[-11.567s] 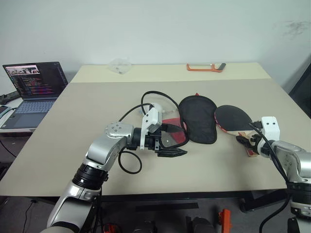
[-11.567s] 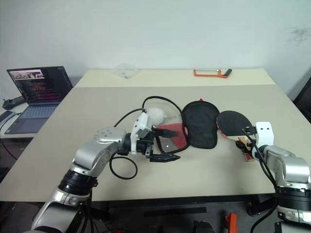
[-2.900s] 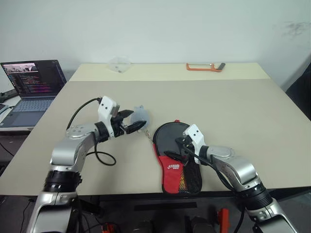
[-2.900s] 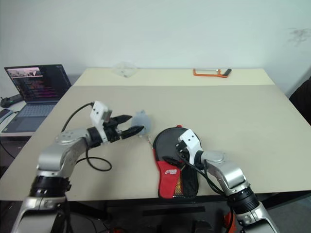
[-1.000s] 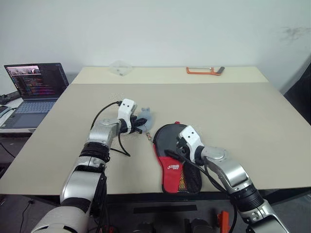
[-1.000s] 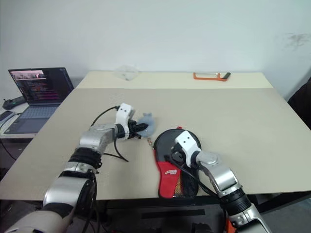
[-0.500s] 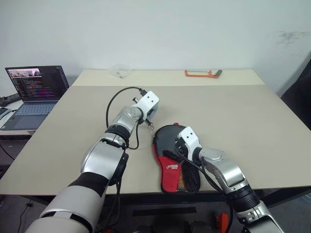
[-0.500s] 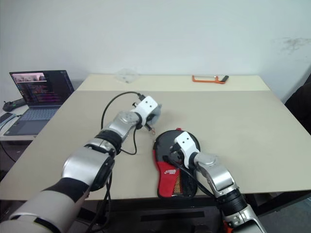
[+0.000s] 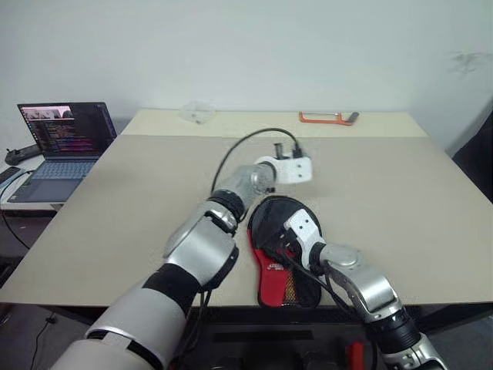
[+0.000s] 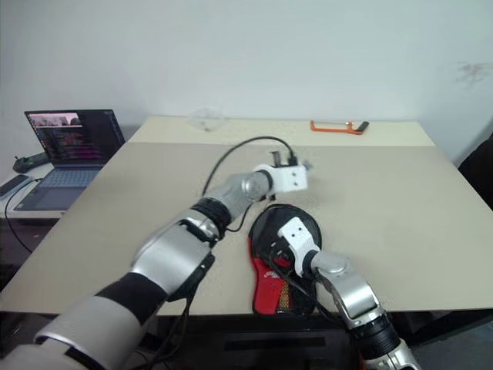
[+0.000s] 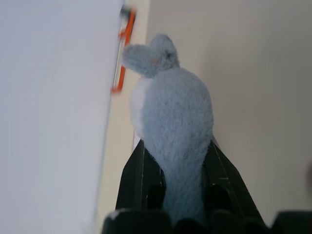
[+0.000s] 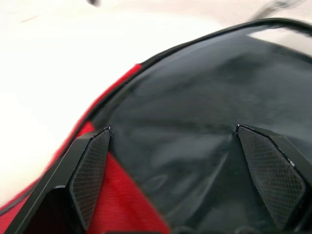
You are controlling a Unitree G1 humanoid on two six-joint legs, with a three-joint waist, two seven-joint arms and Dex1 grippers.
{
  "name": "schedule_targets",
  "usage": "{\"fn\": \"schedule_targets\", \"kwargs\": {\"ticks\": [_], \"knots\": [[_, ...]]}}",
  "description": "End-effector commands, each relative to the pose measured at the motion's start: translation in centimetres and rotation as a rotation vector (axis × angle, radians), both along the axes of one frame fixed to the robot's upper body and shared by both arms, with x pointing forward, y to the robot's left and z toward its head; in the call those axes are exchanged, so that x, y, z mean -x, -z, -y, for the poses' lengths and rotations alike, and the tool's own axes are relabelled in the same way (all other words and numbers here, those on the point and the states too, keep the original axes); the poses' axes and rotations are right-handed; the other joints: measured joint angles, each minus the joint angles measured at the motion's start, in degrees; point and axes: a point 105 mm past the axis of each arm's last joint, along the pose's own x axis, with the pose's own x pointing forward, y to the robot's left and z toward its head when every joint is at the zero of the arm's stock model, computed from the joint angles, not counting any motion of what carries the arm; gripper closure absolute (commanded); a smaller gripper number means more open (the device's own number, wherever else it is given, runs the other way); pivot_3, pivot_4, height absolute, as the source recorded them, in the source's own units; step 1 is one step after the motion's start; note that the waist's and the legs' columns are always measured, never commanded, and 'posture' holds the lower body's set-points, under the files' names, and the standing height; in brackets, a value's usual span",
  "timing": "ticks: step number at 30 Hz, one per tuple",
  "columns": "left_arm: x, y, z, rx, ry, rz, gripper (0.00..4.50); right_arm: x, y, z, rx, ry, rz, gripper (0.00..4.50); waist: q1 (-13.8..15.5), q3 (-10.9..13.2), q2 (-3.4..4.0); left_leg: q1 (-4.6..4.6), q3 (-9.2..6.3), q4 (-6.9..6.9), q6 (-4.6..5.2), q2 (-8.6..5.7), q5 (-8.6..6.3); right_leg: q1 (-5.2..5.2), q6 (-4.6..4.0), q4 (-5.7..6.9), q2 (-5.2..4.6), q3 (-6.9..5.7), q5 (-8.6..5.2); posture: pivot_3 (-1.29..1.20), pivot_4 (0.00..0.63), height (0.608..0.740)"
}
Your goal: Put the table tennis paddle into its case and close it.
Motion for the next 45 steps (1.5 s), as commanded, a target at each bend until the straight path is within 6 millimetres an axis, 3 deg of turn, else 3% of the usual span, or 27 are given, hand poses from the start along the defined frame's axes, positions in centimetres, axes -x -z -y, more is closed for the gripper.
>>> {"fn": "schedule_targets", "kwargs": {"ticks": [1, 4, 9, 16, 21, 28, 45], "knots": [[1.8, -6.3, 5.0, 0.013, 0.19, 0.247, 4.14, 4.1, 8.3, 1.3, 0.152, 0.004, -0.349, 0.0, 0.04, 0.01, 0.02, 0.0, -0.02, -0.01, 0.0, 0.0, 0.0, 0.0, 0.01, 0.0, 0.0, -0.02, 0.0, 0.0, 0.15, 0.74], [3.0, -6.1, 6.9, -0.051, 0.277, 0.31, 4.14, 4.3, 8.3, 1.4, 0.152, 0.007, -0.355, 0.0, 0.44, 0.02, 0.01, -0.03, -0.06, -0.01, 0.0, 0.0, 0.0, 0.01, 0.06, -0.01, -0.01, -0.07, -0.04, 0.0, 0.15, 0.74], [4.1, -6.0, 8.3, -0.089, 0.345, 0.378, 4.14, 4.7, 8.4, 1.5, 0.152, 0.005, -0.363, 0.0, 1.45, 0.02, 0.0, -0.04, -0.07, -0.01, 0.01, 0.0, -0.01, 0.04, 0.08, -0.07, -0.03, -0.12, -0.05, 0.0, 0.15, 0.74], [2.1, -5.9, 5.8, -0.138, 0.22, 0.409, 4.14, 4.7, 8.6, 1.5, 0.155, 0.022, -0.359, 0.0, 1.44, 0.02, 0.01, -0.05, -0.08, -0.03, 0.02, 0.0, -0.01, 0.04, 0.11, -0.07, -0.03, -0.14, -0.07, 0.0, 0.15, 0.74], [1.9, -6.3, 5.8, -0.169, 0.196, 0.453, 4.14, 5.0, 8.6, 1.6, 0.158, 0.032, -0.358, 0.0, 1.44, 0.02, 0.0, -0.06, -0.1, -0.05, 0.03, 0.0, -0.02, 0.04, 0.14, -0.1, -0.03, -0.18, -0.09, 0.0, 0.15, 0.74], [4.9, -7.6, 10.2, -0.122, 0.351, 0.538, 4.14, 5.7, 8.8, 1.5, 0.156, 0.038, -0.372, 0.0, 1.56, 0.03, 0.01, -0.2, -0.2, -0.06, 0.03, 0.0, -0.02, 0.06, 0.14, -0.4, -0.05, -0.34, -0.09, 0.0, 0.15, 0.74], [8.0, -7.2, 13.5, -0.182, 0.533, 0.657, 4.14, 6.0, 8.9, 1.2, 0.147, 0.038, -0.384, 0.0, 1.59, 0.06, 0.1, -0.31, -0.27, -0.12, 0.05, 0.0, -0.05, 0.07, 0.15, -0.62, -0.06, -0.44, -0.09, 0.0, 0.15, 0.74]]}}
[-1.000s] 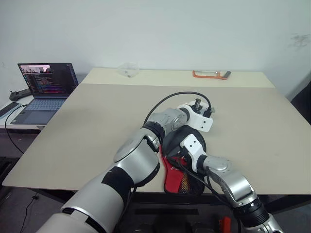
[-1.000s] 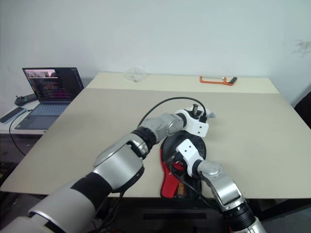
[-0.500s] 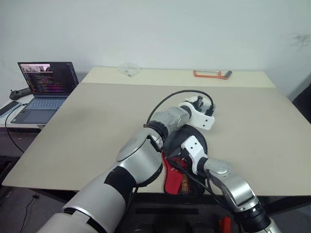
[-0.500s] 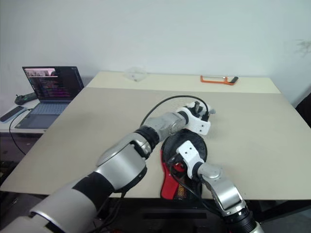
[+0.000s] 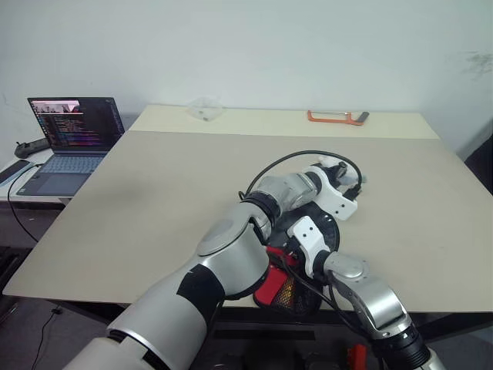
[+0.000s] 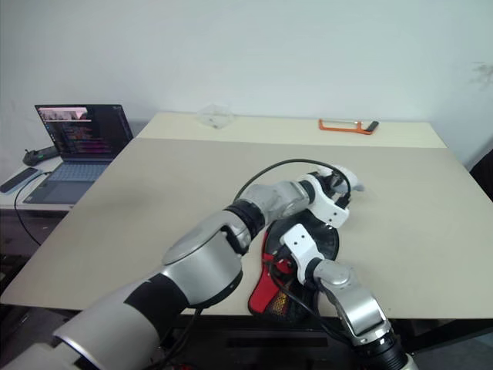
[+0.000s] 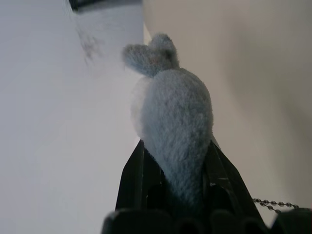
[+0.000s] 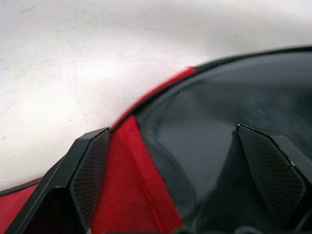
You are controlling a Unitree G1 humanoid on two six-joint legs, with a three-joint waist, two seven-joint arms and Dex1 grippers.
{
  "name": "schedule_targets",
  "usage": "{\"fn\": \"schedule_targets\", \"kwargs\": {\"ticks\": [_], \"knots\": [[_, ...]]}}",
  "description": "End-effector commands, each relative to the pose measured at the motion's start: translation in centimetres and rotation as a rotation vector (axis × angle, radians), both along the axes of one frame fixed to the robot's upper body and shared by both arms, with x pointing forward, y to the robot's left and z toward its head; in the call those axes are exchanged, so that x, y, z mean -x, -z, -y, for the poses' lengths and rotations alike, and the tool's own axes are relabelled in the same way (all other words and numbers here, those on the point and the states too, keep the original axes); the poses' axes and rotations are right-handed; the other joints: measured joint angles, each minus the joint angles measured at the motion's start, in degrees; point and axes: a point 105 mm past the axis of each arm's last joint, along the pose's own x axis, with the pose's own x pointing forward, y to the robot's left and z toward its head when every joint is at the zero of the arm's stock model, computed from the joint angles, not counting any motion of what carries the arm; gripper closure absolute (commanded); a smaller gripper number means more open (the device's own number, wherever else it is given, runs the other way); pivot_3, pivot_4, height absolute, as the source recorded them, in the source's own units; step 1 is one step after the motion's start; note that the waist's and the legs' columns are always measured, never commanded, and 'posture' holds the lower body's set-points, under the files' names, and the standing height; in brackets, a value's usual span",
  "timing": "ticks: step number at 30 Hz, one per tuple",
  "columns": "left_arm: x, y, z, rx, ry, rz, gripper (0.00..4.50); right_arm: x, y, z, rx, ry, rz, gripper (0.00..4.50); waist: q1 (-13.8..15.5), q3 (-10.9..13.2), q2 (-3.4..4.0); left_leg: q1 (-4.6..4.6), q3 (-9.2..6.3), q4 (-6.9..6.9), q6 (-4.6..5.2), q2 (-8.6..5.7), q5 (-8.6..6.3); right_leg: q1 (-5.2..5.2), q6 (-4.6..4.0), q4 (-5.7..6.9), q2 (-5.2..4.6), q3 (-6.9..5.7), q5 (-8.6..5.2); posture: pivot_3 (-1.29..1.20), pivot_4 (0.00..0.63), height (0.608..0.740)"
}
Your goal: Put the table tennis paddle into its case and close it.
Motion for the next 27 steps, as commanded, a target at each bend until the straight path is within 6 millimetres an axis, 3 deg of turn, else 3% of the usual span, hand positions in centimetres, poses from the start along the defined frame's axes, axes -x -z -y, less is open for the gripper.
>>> {"fn": "schedule_targets", "kwargs": {"ticks": [1, 6, 11, 18, 24, 27], "knots": [[3.3, -6.0, 4.7, 0.126, 0.197, 0.145, 4.14, 4.7, 8.9, 0.6, 0.124, -0.012, -0.405, 0.0, 0.0, 0.0, 0.06, 0.0, 0.0, 0.0, 0.0, 0.0, 0.0, 0.0, 0.0, 0.0, 0.0, 0.0, 0.0, 0.0, 0.15, 0.74], [1.9, -2.9, 3.1, 0.084, 0.073, -0.094, 4.14, 4.5, 8.8, 0.6, 0.117, -0.004, -0.404, 0.0, -0.04, -0.01, 0.1, 0.01, 0.0, 0.0, 0.0, 0.0, 0.0, 0.0, 0.0, 0.0, 0.0, -0.02, 0.0, 0.0, 0.15, 0.74], [0.9, -1.3, 1.4, 0.11, -0.016, -0.282, 2.45, 3.9, 8.2, 0.4, 0.103, -0.005, -0.387, 0.0, -0.32, -0.14, 0.3, 0.06, 0.01, 0.0, -0.01, 0.01, -0.02, 0.04, 0.0, -0.01, 0.0, -0.01, 0.0, 0.0, 0.15, 0.74], [-0.1, 0.0, -0.5, 0.108, -0.082, -0.354, 0.02, 2.5, 7.0, 0.4, 0.084, 0.003, -0.349, 0.0, -0.58, -0.18, 0.37, 0.24, 0.01, 0.01, 0.02, 0.02, -0.05, 0.19, 0.01, 0.02, 0.02, 0.0, -0.01, 0.0, 0.15, 0.74], [-0.2, 1.0, -1.6, 0.108, -0.075, -0.415, 0.02, 1.6, 5.9, 0.5, 0.067, 0.009, -0.319, 0.0, -0.8, -0.18, 0.37, 0.28, -0.01, 0.02, 0.02, 0.03, -0.04, 0.19, 0.0, 0.08, 0.04, 0.0, 0.0, 0.0, 0.15, 0.74], [-0.4, 0.3, -2.4, 0.184, -0.068, -0.473, 0.02, 1.2, 4.5, 0.4, 0.042, 0.001, -0.285, 0.0, -0.84, -0.17, 0.37, 0.28, -0.01, 0.02, 0.01, 0.04, -0.04, 0.18, 0.0, 0.09, 0.04, 0.02, 0.0, 0.0, 0.15, 0.74]]}}
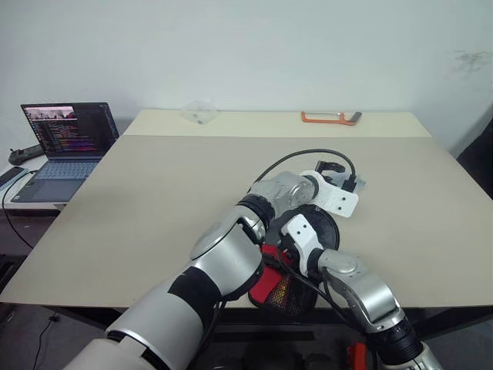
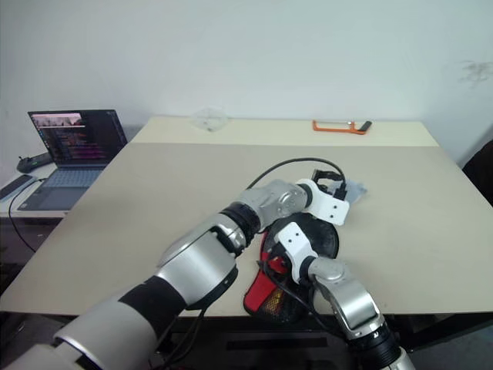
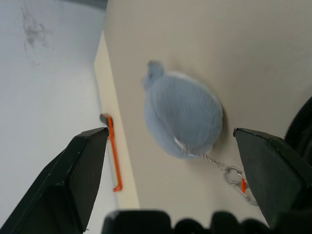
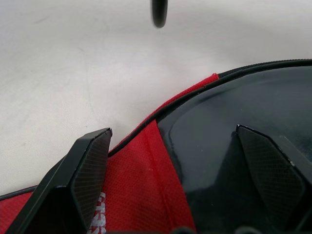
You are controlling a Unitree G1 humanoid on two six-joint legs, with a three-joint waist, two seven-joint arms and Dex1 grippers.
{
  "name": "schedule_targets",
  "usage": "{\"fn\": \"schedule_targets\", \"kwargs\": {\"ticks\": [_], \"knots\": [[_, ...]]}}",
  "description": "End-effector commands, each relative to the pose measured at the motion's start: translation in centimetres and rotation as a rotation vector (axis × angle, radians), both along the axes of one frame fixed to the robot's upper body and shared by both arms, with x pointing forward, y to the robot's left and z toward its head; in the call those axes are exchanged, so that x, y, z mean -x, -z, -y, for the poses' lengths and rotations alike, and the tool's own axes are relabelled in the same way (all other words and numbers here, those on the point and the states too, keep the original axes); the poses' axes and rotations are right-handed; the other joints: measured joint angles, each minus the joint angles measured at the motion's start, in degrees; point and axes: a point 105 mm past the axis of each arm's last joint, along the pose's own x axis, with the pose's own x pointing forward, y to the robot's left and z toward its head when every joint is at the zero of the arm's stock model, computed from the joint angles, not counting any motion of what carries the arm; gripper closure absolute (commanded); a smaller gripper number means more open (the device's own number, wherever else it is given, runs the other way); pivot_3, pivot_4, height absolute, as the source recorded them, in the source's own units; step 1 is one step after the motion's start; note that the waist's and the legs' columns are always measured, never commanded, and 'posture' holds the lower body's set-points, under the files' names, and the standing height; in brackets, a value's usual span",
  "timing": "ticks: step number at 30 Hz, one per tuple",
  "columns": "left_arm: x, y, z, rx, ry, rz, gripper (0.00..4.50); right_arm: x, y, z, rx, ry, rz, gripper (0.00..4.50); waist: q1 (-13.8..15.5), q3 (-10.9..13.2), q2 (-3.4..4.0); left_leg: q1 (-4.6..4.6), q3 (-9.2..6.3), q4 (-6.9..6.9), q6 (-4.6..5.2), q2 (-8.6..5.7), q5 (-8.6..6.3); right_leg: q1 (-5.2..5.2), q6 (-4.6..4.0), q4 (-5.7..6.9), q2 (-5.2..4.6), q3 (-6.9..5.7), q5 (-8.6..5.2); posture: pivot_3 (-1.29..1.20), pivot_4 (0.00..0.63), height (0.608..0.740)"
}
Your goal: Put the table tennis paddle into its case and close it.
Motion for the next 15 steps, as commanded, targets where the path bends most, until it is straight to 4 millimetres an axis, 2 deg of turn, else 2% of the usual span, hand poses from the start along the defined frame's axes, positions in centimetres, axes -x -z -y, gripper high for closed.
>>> {"fn": "schedule_targets", "kwargs": {"ticks": [1, 4, 7, 8, 11, 13, 15], "knots": [[-0.3, -2.6, -0.4, 0.161, -0.002, -0.048, 0.02, 1.5, 4.2, 1.3, 0.063, 0.019, -0.209, 0.0, -0.02, 0.01, 0.0, 0.0, 0.0, 0.0, 0.0, 0.0, 0.0, -0.02, 0.0, 0.0, 0.0, 0.0, 0.0, 0.0, 0.15, 0.74], [-1.4, -3.9, -2.4, 0.301, -0.062, -0.144, 0.02, 1.5, 1.4, 1.2, -0.001, -0.019, -0.145, 0.0, -0.01, 0.05, 0.01, -0.09, -0.01, 0.01, 0.0, -0.01, 0.0, -0.11, -0.01, 0.0, 0.0, 0.01, 0.0, 0.0, 0.15, 0.74], [-2.8, -5.1, -5.9, 0.446, -0.139, -0.246, 0.02, 2.0, -2.4, 1.6, -0.082, -0.066, -0.061, 0.0, -0.18, 0.16, 0.05, -0.2, 0.0, 0.01, -0.03, -0.01, 0.01, -0.21, -0.02, -0.01, 0.0, 0.04, 0.01, 0.0, 0.15, 0.74], [-3.1, -5.4, -6.9, 0.482, -0.159, -0.268, 0.02, 2.1, -3.3, 1.9, -0.098, -0.073, -0.044, 0.0, -0.28, 0.18, 0.07, -0.29, 0.01, 0.02, -0.06, -0.02, 0.01, -0.29, -0.27, -0.04, 0.0, 0.05, 0.16, 0.0, 0.15, 0.74], [-3.9, -5.9, -10.0, 0.58, -0.211, -0.343, 0.02, 2.7, -5.6, 2.5, -0.133, -0.106, -0.005, 0.0, -0.44, 0.3, 0.13, -0.59, -0.01, 0.06, -0.12, -0.04, 0.04, -0.56, -0.32, -0.06, -0.01, 0.04, 0.19, 0.0, 0.15, 0.74], [-4.3, -6.1, -12.7, 0.67, -0.238, -0.419, 0.02, 3.1, -7.3, 3.1, -0.16, -0.125, 0.021, 0.0, -0.92, 0.31, 0.12, -1.17, 0.02, 0.2, -0.19, -0.07, 0.08, -1.21, -0.35, 0.11, -0.01, 0.1, 0.21, 0.0, 0.15, 0.74], [-3.9, -5.7, -15.8, 0.766, -0.225, -0.559, 0.02, 2.9, -8.8, 4.2, -0.17, -0.111, 0.055, 0.0, -1.1, 0.33, 0.14, -1.34, 0.05, 0.19, -0.24, -0.06, 0.11, -1.41, -0.37, 0.18, -0.02, 0.13, 0.22, 0.0, 0.15, 0.74]]}}
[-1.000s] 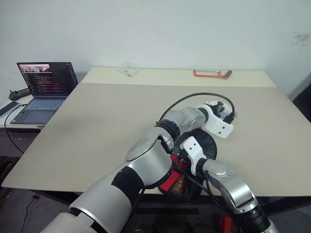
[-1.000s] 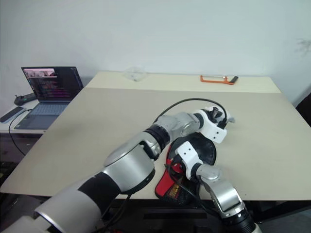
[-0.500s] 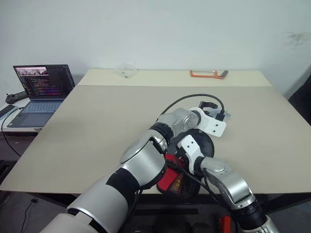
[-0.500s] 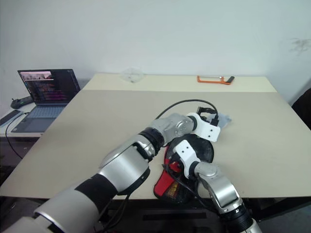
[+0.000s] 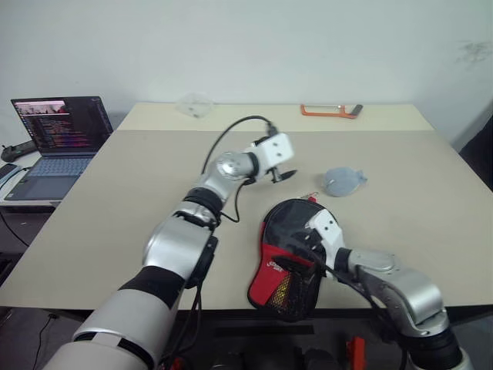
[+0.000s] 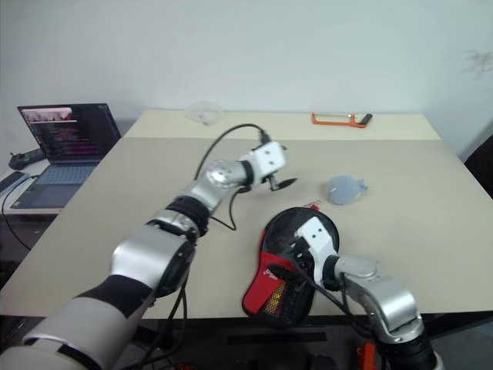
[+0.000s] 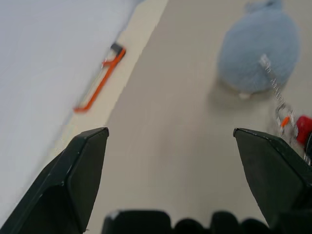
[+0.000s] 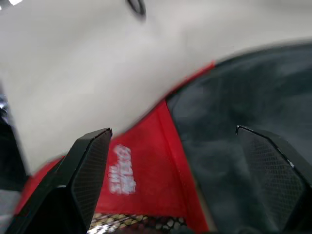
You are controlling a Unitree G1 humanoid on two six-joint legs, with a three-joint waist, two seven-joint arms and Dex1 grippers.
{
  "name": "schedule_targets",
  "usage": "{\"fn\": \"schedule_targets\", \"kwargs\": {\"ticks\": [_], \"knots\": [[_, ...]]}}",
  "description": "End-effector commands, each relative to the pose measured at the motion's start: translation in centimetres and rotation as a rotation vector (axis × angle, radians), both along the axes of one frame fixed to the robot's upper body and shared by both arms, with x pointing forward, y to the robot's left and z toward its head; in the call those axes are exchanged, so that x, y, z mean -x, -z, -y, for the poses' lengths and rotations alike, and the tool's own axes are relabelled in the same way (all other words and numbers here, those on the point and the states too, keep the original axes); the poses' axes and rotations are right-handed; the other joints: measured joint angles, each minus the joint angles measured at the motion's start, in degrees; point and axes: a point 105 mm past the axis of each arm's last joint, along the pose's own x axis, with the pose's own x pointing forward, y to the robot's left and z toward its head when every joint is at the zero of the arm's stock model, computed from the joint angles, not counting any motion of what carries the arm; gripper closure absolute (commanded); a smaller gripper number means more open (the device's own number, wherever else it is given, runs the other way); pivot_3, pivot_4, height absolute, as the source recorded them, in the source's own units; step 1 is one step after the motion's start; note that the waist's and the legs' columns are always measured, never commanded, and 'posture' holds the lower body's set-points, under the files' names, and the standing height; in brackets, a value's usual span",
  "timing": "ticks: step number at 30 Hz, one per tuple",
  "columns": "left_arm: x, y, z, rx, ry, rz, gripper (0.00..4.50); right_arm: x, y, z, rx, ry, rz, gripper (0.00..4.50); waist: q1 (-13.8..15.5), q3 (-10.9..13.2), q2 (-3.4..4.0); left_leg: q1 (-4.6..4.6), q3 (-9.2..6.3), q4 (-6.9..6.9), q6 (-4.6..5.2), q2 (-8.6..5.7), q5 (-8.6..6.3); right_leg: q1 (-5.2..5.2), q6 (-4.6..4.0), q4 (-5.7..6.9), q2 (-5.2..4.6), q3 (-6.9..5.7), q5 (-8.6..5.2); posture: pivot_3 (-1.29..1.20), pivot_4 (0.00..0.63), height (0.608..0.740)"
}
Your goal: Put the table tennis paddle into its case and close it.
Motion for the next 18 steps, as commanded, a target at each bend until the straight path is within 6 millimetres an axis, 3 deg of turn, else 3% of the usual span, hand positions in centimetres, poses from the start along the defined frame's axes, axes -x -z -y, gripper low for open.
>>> {"fn": "schedule_targets", "kwargs": {"ticks": [1, 5, 10, 15, 18], "knots": [[0.9, -1.5, -3.3, 0.194, 0.084, -0.106, 0.02, -0.1, -3.7, 1.4, -0.052, 0.011, 0.101, 0.0, -0.22, 0.0, 0.01, -0.07, 0.0, -0.01, 0.0, 0.0, 0.0, -0.05, 0.0, -0.01, 0.0, 0.0, 0.0, 0.0, 0.15, 0.74], [3.0, -0.5, -6.1, 0.314, 0.217, -0.275, 0.02, -2.8, -4.8, 4.9, -0.063, 0.195, 0.141, 0.0, -0.25, 0.02, 0.04, -0.09, 0.04, -0.03, 0.01, 0.01, -0.01, -0.08, -0.01, -0.01, 0.0, 0.02, 0.0, 0.0, 0.15, 0.74], [5.4, 0.6, -7.9, 0.312, 0.295, -0.368, 0.02, -6.0, -3.0, 8.9, -0.06, 0.372, 0.096, 0.0, -0.13, 0.03, 0.03, -0.1, 0.09, 0.03, 0.03, -0.01, -0.01, -0.08, -0.01, 0.11, -0.01, 0.12, 0.0, 0.0, 0.15, 0.74], [7.4, 1.5, -8.0, 0.284, 0.333, -0.416, 0.02, -8.0, -0.9, 9.4, -0.102, 0.394, 0.038, 0.0, -0.26, 0.03, 0.03, -0.08, 0.29, 0.07, 0.03, 0.0, 0.0, -0.29, -0.02, 0.45, 0.0, 0.39, 0.0, 0.0, 0.15, 0.74], [8.0, 1.9, -8.1, 0.276, 0.323, -0.429, 0.02, -9.4, 0.6, 8.7, -0.128, 0.378, -0.001, 0.0, -0.63, 0.04, 0.05, 0.19, 0.54, 0.08, 0.05, 0.01, -0.01, -0.24, -0.03, 0.62, 0.01, 0.68, 0.0, 0.0, 0.15, 0.74]]}}
